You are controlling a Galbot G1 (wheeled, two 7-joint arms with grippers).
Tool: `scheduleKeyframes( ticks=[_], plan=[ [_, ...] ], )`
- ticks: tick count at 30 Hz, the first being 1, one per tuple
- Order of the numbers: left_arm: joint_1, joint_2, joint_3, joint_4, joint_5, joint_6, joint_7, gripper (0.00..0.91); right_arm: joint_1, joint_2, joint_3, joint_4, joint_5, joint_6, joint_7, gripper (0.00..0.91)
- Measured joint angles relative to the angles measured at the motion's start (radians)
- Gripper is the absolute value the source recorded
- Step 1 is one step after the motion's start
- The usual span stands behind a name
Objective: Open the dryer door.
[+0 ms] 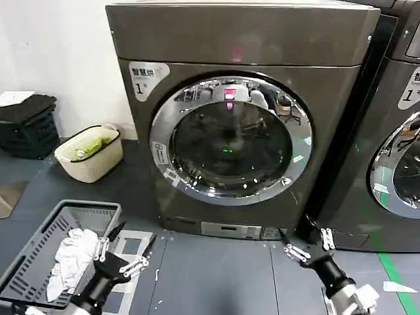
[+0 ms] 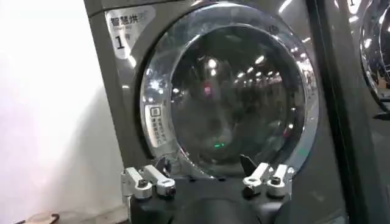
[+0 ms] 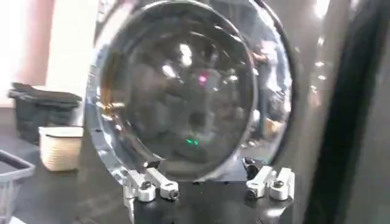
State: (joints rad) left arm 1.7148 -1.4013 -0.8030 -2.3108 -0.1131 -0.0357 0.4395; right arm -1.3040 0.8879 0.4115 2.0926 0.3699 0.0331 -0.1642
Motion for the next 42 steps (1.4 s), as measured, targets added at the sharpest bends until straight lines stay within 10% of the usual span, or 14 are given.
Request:
scheduleKeyframes(
  ticks=[42],
  plan=[
    [0.038,-0.050,-0.011,-0.027,0.021,-0.010,0.020,0.907,0.834,0.102,-0.664,-0.446,0.117,0.071,-0.074,0.907]
  ],
)
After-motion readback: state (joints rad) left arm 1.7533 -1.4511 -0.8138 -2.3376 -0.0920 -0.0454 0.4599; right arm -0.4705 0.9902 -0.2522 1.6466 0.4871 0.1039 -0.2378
